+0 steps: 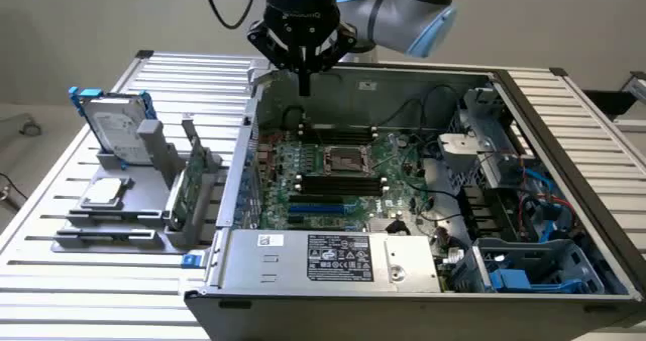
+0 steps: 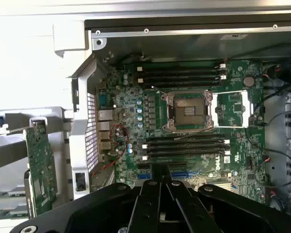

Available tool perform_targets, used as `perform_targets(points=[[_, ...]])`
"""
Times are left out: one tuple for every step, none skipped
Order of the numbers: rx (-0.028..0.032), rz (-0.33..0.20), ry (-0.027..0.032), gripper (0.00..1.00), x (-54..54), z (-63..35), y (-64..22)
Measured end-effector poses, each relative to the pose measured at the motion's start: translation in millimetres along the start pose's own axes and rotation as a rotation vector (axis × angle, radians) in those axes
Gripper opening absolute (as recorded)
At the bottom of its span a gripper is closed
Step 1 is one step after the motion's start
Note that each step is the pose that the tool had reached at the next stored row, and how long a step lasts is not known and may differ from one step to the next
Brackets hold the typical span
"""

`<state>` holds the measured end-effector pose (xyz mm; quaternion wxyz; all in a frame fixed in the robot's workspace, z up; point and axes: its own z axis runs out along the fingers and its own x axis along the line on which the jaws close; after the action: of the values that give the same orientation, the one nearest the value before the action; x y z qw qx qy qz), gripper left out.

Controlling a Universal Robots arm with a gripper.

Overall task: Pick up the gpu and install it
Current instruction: 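Reach for the gpu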

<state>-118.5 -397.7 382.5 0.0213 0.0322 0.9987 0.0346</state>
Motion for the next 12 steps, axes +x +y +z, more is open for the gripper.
perform_targets(points=[[0.0, 0.0, 0.0, 0.11, 0.0, 0.0, 0.0], [0.0, 0.0, 0.0, 0.11, 0.0, 0.0, 0.0], [0.0, 0.0, 0.0, 0.11, 0.0, 0.0, 0.0], [0.0, 0.0, 0.0, 0.11, 0.0, 0.0, 0.0], [0.0, 0.0, 0.0, 0.11, 0.0, 0.0, 0.0], [0.0, 0.0, 0.0, 0.11, 0.0, 0.0, 0.0], [0.0, 0.0, 0.0, 0.11, 0.0, 0.0, 0.0], [0.0, 0.0, 0.0, 0.11, 0.0, 0.0, 0.0], [0.0, 0.0, 0.0, 0.11, 0.0, 0.0, 0.0], [0.0, 0.0, 0.0, 0.11, 0.0, 0.0, 0.1], [0.0, 0.0, 0.0, 0.11, 0.1, 0.1, 0.5], [0.0001, 0.0, 0.0, 0.11, 0.1, 0.1, 1.0]])
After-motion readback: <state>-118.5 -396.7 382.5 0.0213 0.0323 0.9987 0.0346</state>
